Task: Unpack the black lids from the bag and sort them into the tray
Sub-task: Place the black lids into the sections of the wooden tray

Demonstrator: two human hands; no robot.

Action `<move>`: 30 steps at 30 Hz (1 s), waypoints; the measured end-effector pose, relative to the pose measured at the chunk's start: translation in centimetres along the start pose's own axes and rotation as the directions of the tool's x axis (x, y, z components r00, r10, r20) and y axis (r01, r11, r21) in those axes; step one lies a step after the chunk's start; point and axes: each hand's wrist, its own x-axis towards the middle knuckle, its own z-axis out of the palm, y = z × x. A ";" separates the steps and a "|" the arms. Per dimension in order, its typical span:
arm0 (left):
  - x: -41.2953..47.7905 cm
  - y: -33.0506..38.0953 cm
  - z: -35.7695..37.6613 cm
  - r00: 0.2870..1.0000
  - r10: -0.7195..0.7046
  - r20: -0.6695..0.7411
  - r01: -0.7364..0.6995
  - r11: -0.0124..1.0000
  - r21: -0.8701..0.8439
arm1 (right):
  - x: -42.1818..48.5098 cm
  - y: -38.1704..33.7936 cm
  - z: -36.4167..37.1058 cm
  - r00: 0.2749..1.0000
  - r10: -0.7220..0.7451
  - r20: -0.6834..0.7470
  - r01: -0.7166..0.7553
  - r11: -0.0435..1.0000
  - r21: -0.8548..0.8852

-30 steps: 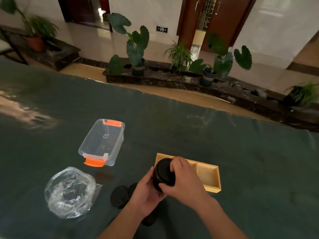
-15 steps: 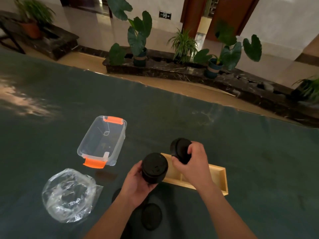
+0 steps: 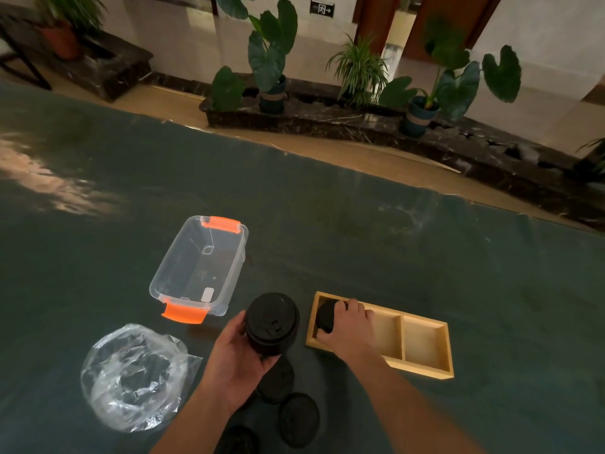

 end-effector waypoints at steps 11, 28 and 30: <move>-0.3 -0.3 1.8 0.999 0.002 0.038 -0.003 1.000 0.022 | 0.0 -1.0 0.3 0.993 0.072 0.090 -0.070 0.997 -0.028; 3.4 -7.6 8.7 0.967 -0.201 0.158 0.143 0.938 0.315 | -10.0 2.7 -12.2 0.957 -0.252 -0.146 0.265 0.961 0.082; 3.9 -8.7 9.6 0.965 -0.222 0.141 0.161 0.923 0.350 | -9.9 4.0 -12.0 0.962 -0.229 -0.151 0.239 0.970 0.049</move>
